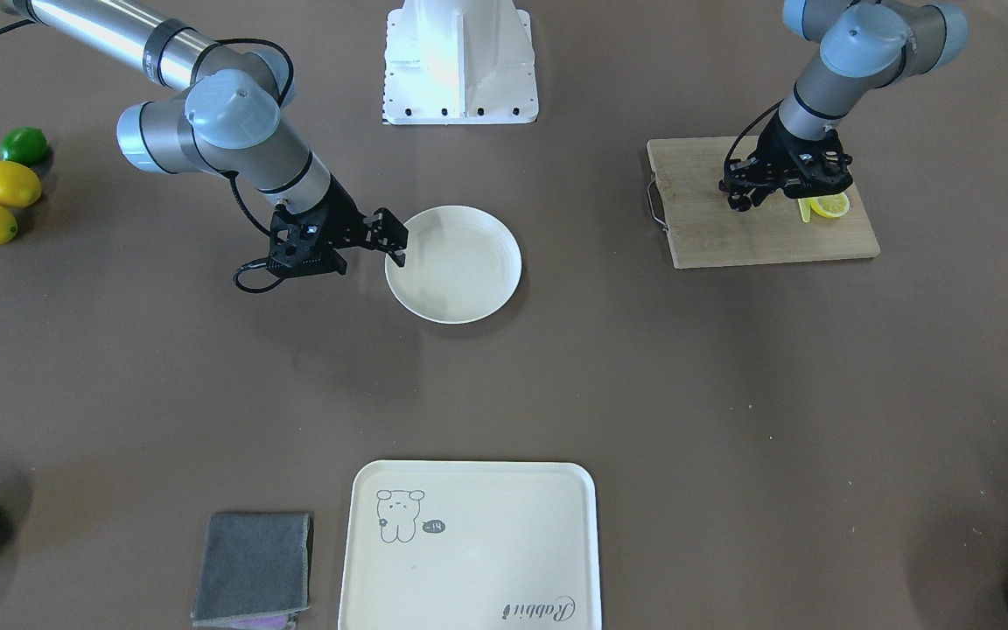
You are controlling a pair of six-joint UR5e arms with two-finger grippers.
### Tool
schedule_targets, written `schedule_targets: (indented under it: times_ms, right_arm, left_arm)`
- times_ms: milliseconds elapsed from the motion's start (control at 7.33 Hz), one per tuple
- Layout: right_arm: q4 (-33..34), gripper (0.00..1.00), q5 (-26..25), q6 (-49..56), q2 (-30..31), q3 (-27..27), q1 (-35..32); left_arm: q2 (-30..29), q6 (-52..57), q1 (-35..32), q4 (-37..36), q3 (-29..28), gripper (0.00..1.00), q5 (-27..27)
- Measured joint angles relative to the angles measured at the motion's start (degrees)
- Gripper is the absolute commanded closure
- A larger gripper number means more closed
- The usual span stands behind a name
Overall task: Place red cherry on plate
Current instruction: 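Grasp the two dark cherries on the cutting board with the left gripper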
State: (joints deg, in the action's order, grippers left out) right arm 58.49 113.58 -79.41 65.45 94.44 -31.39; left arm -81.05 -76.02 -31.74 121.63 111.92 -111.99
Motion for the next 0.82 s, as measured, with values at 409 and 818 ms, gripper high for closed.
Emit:
schedule_targets:
  times_ms: [409,818]
  right_arm:
    - [-0.1,0.0,0.3,0.0,0.5,0.4,-0.6]
    - [0.1,0.0,1.9,0.1,1.2,1.2,-3.8]
  left_arm:
    - [-0.1,0.0,-0.2,0.0,0.6,1.0,0.0]
    - [-6.9,0.0,-0.8,-4.0,2.3,1.0,-0.4]
